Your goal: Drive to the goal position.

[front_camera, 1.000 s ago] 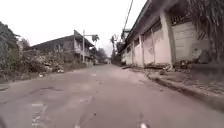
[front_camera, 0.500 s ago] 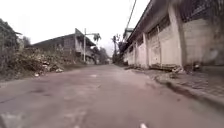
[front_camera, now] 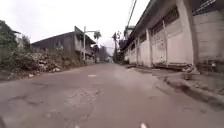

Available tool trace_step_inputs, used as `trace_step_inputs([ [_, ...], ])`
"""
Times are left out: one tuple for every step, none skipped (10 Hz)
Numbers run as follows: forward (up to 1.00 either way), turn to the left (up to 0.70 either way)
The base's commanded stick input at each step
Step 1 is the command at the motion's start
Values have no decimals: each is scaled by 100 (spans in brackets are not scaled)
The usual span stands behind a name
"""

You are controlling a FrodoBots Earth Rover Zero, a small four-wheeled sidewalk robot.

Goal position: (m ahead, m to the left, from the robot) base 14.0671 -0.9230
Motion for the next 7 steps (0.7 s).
trace_step_inputs([
  [100, -27],
  [100, -27],
  [100, -25],
  [100, 0],
  [100, 0],
  [100, -20],
  [100, -27],
])
